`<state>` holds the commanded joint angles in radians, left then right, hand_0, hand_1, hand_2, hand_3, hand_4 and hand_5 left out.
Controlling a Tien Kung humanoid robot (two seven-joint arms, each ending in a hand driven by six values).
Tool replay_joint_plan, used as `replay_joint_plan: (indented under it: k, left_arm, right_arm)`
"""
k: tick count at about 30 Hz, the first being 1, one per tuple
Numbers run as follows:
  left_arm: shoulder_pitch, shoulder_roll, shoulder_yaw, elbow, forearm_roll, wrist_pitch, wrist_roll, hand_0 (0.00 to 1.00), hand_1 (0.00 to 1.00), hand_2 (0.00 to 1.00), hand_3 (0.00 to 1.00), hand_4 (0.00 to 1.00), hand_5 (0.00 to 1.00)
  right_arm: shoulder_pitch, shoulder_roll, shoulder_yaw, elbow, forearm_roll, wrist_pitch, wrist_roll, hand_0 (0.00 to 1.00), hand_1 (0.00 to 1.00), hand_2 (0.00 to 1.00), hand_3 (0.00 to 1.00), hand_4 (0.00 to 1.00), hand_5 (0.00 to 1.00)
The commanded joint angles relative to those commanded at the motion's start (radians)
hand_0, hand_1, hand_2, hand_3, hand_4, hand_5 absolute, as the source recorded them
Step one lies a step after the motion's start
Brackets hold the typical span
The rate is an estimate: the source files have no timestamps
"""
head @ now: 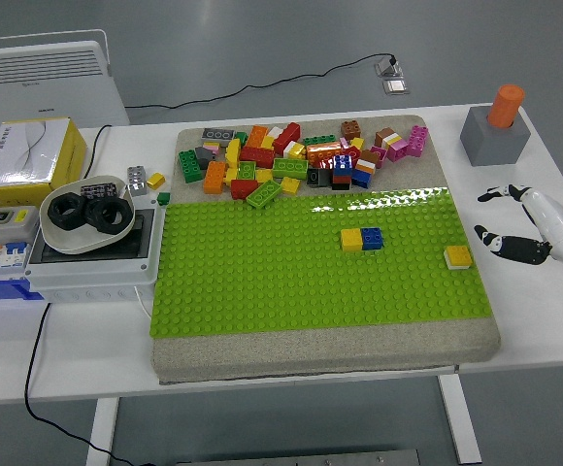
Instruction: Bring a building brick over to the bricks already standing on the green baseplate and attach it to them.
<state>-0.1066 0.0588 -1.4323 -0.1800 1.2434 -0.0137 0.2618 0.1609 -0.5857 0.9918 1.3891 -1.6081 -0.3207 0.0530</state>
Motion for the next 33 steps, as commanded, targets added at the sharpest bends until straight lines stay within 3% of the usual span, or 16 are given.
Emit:
replay_joint_plan:
  k: [9, 33]
  left_arm:
    - [0.003, 0.0, 0.041, 0.0, -0.034, -0.005, 0.006, 0.624, 0.47, 0.596, 0.714, 0.998, 0.998]
    - [0.001, -0.004, 0.043, 0.0, -0.03, -0.005, 0.011, 0.622, 0.468, 0.596, 0.714, 0.998, 0.998]
  right_arm:
    - [0.026, -0.016, -0.038, 0.016, -0.03, 0.062, -0.026, 0.825, 0.807, 0.791, 0.666, 0.668, 0.182]
    - [-0.013, 0.02, -0.003, -0.007, 0.003, 0.027, 0.001, 0.809, 0.784, 0.775, 0.667, 0.662, 0.185]
